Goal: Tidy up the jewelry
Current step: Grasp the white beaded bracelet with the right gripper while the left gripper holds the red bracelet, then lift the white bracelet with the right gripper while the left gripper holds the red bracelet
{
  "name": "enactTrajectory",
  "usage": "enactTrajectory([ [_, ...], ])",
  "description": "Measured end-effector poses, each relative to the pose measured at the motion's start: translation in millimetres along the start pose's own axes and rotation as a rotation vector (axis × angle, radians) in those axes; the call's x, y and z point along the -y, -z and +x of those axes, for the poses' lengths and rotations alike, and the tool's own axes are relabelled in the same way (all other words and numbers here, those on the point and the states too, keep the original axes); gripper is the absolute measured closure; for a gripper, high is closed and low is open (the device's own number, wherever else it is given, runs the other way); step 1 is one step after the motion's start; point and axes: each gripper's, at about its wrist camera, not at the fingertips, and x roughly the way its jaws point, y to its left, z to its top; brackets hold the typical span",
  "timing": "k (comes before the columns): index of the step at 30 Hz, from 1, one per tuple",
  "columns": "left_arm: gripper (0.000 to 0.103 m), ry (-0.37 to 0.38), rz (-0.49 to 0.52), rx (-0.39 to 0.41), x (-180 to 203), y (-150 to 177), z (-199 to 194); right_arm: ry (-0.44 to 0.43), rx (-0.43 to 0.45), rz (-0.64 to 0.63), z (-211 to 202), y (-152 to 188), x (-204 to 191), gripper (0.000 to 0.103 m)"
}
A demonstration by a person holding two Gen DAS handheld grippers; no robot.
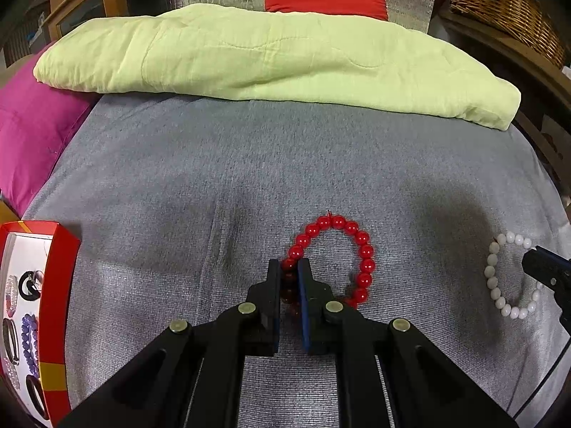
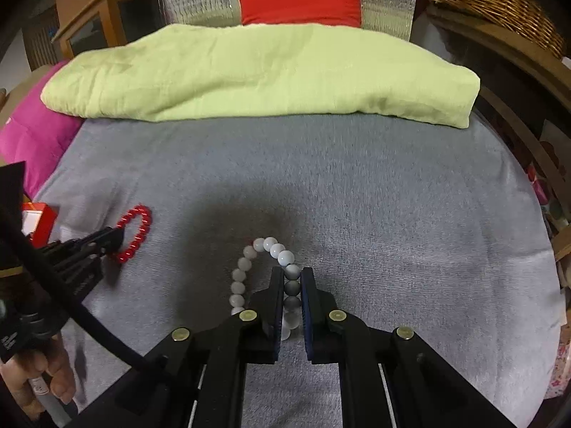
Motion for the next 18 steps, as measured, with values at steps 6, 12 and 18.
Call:
enactTrajectory([
  [6,0.093,0.011,0.006,0.021,3,0,-5,-0.046,0.042,0.024,-9,4,-2,0.093],
  [12,0.094,0.008,0.003,0.052,6,-3,-13,-0.127,0.105,0.074,-20,6,-2,0.093],
  [18,0.094,-0.006,0.012,0.063,10,-2,-13,-0.217,0.145,0.126,-15,12,4,0.093],
])
